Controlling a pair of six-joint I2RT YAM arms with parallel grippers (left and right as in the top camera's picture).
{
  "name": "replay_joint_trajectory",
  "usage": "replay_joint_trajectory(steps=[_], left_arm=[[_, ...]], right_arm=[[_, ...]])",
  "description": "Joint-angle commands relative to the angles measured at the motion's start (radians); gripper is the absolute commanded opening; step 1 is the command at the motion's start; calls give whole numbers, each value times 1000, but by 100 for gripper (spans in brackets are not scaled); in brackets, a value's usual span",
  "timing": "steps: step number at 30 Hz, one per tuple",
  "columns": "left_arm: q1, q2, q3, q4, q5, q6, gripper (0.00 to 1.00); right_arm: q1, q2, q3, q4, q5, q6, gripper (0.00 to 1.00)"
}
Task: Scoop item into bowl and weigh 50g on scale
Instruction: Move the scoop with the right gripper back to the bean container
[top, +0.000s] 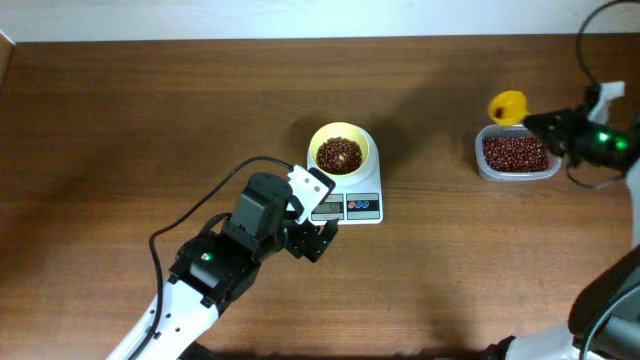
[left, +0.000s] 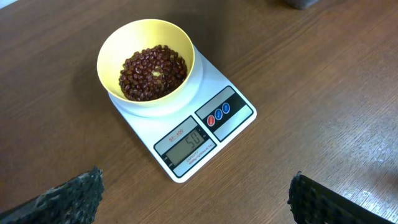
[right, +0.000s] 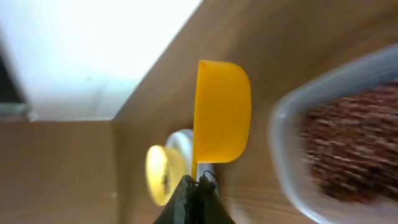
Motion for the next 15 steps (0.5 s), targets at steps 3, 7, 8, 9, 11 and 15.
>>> replay_joint_trajectory(steps=[3, 7, 8, 9, 11, 15], left_arm=[[-2, 0, -8, 2, 4, -12, 99], [-2, 0, -8, 2, 4, -13, 99], [-2, 0, -8, 2, 4, -13, 99], [-2, 0, -8, 2, 4, -13, 99], [-2, 0, -8, 2, 4, -13, 99], [-2, 0, -8, 2, 4, -13, 99]], right_arm=[[-27, -133, 21, -49, 290, -183, 4], [-20, -198, 21, -52, 442, -316, 4], [-15, -203, 21, -53, 472, -346, 4], [-6, -206, 21, -53, 499, -380, 4], [30, -206, 21, -59, 587, -472, 4], [117, -206, 21, -61, 771, -563, 4]])
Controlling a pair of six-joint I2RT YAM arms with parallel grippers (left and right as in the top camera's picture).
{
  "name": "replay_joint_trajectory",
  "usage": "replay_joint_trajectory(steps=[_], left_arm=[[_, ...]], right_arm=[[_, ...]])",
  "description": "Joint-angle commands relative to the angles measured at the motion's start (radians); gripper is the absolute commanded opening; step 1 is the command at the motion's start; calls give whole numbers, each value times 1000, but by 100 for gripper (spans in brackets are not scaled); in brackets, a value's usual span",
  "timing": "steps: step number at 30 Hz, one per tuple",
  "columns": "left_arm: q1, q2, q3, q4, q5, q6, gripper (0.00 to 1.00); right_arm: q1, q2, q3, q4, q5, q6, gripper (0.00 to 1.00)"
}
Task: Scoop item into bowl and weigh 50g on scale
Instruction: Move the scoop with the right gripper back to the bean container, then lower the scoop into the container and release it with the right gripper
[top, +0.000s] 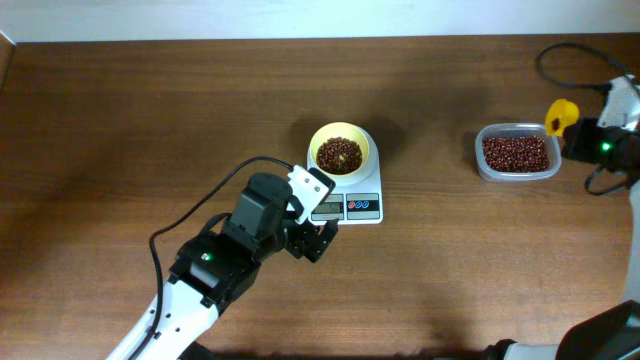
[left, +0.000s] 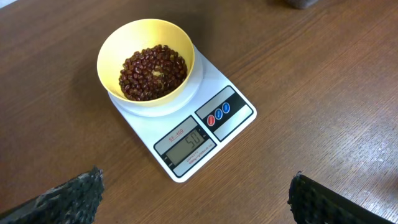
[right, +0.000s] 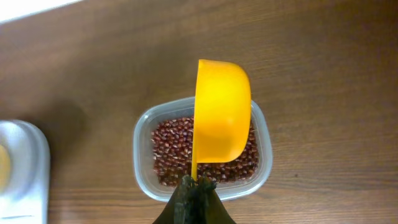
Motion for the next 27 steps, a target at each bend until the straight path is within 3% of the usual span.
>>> replay_joint_trajectory(steps=[1, 8, 14, 16, 19, 23, 27], left_arm=[[-2, 0, -8, 2, 4, -13, 99], [-2, 0, -8, 2, 4, -13, 99], [-2, 0, -8, 2, 4, -13, 99], [-2, 0, -8, 2, 4, -13, 99], [-2, 0, -8, 2, 4, -13, 99], [-2, 0, -8, 2, 4, -13, 99], [-2, 0, -8, 2, 4, -13, 99]], right_arm=[[72, -19, 20, -4, 188, -116, 4], [196, -19, 20, -37, 484, -171, 4], [214, -19, 19, -71, 505, -127, 4], [212, -19, 19, -74, 504, 71, 4], [212, -18, 19, -134, 503, 589, 4], [212, -7, 16, -152, 444, 891, 4], [212, -7, 16, -48, 444, 1107, 4]])
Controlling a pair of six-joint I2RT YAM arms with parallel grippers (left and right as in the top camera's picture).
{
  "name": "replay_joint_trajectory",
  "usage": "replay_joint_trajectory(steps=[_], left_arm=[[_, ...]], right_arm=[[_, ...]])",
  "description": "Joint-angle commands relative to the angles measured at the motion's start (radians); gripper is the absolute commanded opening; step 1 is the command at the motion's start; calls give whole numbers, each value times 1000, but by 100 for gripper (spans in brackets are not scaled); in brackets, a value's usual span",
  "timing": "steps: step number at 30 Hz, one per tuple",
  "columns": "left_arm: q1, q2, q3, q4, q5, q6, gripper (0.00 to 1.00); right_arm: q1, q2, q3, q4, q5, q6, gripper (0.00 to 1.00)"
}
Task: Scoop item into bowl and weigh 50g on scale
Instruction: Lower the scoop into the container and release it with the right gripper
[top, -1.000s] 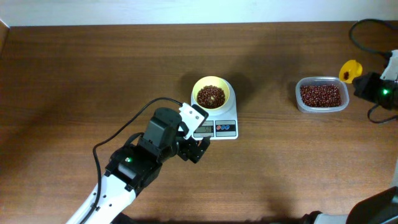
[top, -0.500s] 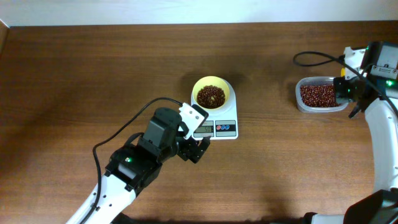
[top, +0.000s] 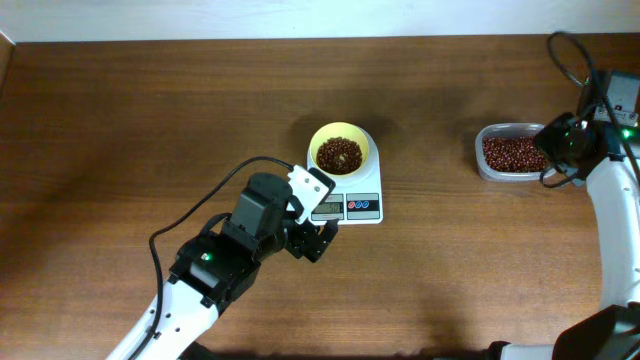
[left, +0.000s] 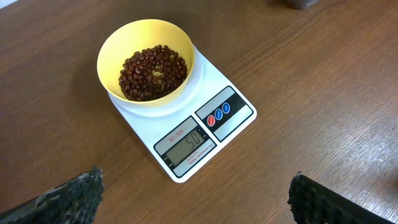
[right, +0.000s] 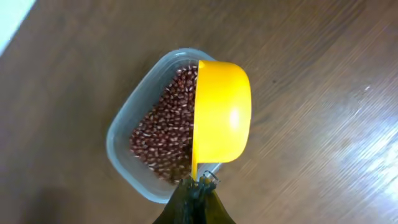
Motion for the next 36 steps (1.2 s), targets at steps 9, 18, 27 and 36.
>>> replay_joint_trajectory(steps=[9, 18, 27, 36], left_arm=[[-2, 0, -8, 2, 3, -13, 99], [-2, 0, -8, 2, 3, -13, 99], [-2, 0, -8, 2, 3, -13, 99], [-2, 0, -8, 2, 3, -12, 99]], right_arm=[[6, -6, -133, 301, -130, 411, 4], [6, -6, -241, 346, -127, 426, 4], [6, -6, -331, 434, -190, 425, 4], [6, -6, -331, 421, -195, 417, 86]])
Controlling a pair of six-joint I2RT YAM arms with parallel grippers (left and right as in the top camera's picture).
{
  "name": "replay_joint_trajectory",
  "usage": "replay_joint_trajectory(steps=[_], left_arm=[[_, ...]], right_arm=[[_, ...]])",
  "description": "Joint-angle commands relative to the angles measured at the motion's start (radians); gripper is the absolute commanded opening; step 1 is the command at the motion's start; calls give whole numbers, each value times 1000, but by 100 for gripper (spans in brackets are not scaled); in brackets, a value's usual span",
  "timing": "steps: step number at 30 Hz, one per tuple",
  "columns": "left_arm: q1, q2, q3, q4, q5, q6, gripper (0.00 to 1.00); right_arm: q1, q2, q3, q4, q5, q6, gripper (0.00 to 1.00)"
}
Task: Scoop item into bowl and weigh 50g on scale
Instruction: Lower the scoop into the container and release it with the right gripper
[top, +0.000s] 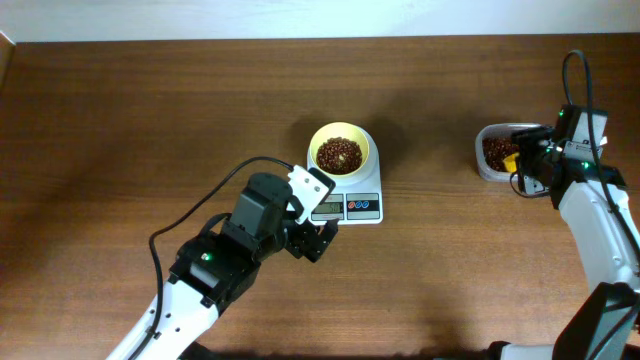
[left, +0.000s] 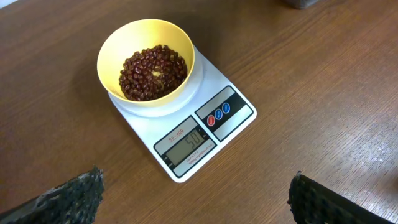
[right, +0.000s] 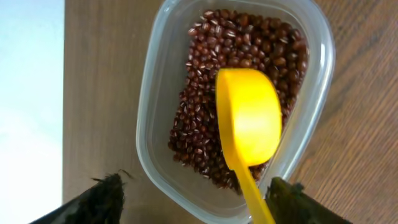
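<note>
A yellow bowl of red beans sits on the white scale, whose display reads 50. My left gripper hovers open just in front of the scale, with nothing between its fingers. At the right, the yellow scoop lies bowl-down on the beans in the clear container. Its handle leans over the rim toward my right gripper. That gripper is open, its fingers spread wide on either side of the handle. From overhead, the scoop shows inside the container.
The scale and bowl stand mid-table, with the left arm in front of them. The container sits near the table's right edge, with the right arm beside it. Black cables trail from both arms.
My right gripper was shut on the scoop's handle, holding it above the container. Now its jaws are open and the scoop rests on the beans in the container. The left arm is unchanged.
My right gripper held the empty scoop at the container's far edge, then at its right side, then over it. Now the scoop lies released in the container. The scale read 50 and the left gripper stayed open and still throughout.
</note>
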Motion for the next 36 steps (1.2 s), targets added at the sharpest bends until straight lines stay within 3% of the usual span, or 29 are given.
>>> replay_joint_trajectory(steps=[1, 7, 13, 16, 20, 23, 28, 36], left_arm=[[-2, 0, -8, 2, 3, -13, 99], [-2, 0, -8, 2, 3, -13, 99], [-2, 0, -8, 2, 3, -12, 99], [-2, 0, -8, 2, 3, -13, 99], [-2, 0, -8, 2, 3, -13, 99], [-2, 0, -8, 2, 3, -12, 99], [-2, 0, -8, 2, 3, -12, 99], [-2, 0, -8, 2, 3, -13, 99]], right_arm=[[6, -6, -3, -7, -8, -39, 98], [5, -7, -3, -72, -24, -250, 99], [5, -8, 54, -248, -10, -537, 99], [5, -8, 131, -373, 103, -662, 99], [6, -9, 267, -520, 112, -1040, 99], [5, -9, 365, -623, 112, -1212, 99], [5, -8, 563, -805, 112, -1316, 99], [5, -8, 573, -813, 113, -1315, 99]])
